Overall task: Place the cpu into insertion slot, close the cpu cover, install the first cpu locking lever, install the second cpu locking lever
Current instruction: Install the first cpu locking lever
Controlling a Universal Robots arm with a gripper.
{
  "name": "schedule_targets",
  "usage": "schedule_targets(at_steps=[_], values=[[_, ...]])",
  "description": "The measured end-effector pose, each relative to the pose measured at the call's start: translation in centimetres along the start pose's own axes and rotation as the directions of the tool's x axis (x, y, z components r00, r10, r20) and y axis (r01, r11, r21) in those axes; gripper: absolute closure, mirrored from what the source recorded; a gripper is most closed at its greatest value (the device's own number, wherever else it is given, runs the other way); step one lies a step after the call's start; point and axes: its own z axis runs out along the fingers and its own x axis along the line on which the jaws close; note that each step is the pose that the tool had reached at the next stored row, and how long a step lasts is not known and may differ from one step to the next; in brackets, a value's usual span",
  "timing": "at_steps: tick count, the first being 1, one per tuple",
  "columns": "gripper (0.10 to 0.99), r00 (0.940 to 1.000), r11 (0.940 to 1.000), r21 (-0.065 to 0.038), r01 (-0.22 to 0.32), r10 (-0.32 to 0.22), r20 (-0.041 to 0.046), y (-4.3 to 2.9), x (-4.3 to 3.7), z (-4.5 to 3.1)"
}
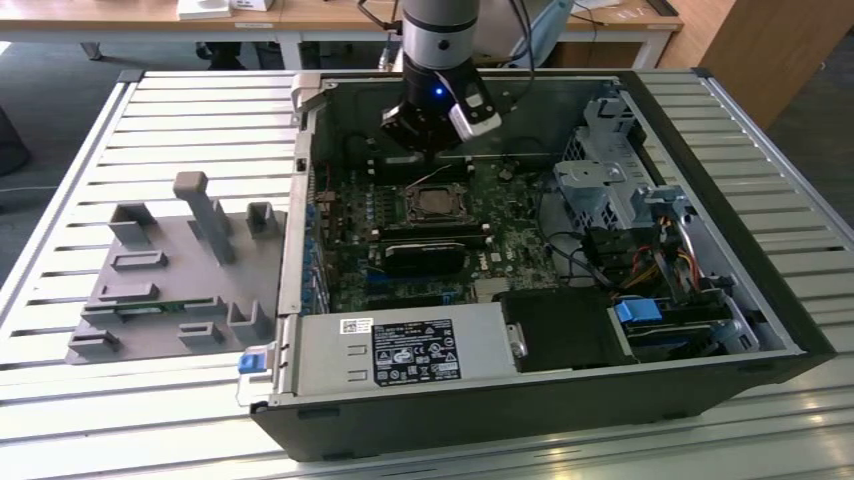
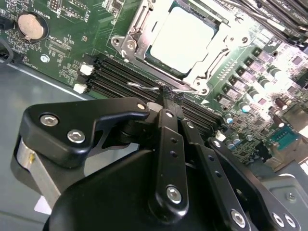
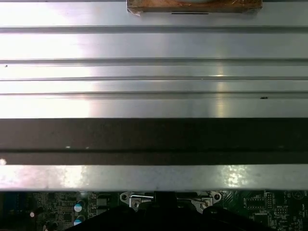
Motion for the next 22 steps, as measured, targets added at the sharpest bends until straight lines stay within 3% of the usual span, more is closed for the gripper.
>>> schedule_targets(at_steps=[22], values=[[0.980,1.0000,1.0000,0.000,0.000,0.000,-0.0040,0.38,-1.06,0.70]])
